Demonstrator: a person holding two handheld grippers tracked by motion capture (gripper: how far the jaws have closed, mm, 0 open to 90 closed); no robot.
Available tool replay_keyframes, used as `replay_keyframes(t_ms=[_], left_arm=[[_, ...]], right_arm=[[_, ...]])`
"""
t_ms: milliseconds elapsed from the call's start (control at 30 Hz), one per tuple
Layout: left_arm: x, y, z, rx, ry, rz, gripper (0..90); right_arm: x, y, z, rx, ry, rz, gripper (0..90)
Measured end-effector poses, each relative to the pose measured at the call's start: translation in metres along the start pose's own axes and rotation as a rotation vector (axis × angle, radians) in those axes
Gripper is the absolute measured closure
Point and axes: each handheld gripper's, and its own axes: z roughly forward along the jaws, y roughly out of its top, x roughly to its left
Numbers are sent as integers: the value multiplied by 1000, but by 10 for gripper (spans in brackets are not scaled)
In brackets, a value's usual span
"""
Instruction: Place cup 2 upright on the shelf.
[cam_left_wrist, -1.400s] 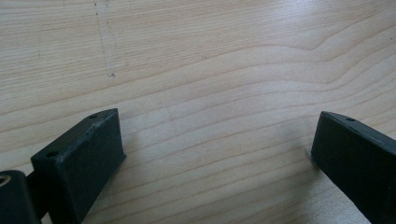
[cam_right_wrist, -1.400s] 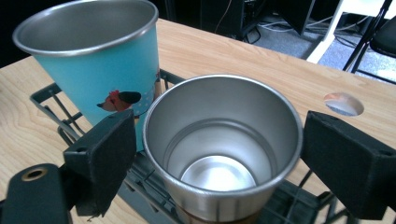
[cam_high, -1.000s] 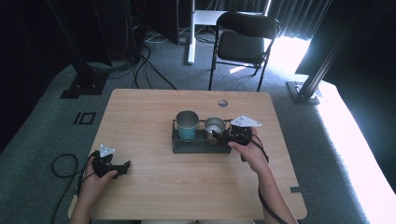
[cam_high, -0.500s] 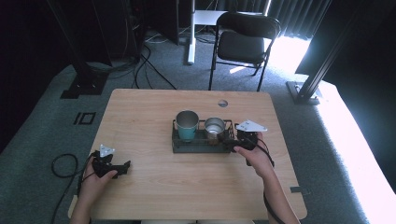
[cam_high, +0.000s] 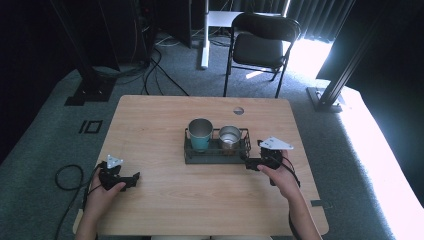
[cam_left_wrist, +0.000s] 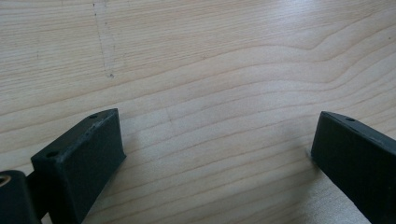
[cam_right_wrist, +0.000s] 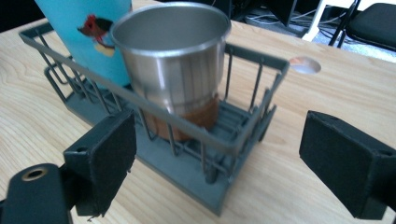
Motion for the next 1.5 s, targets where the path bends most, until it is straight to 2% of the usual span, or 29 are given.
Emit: replay_keyframes(t_ms=[367, 633, 1067, 1500], left_arm=[[0, 0, 0, 0, 0, -1, 30], [0, 0, 0, 1, 0, 0, 30], [0, 0, 0, 1, 0, 0, 30], [0, 0, 0, 1, 0, 0, 30]], right_arm=[[-6, -25, -5, 32, -12, 12, 108], [-15, -50, -10, 79, -30, 35, 108], [-22, -69, -18, 121, -57, 60, 108], [-23, -88, -33, 170, -63, 64, 108]])
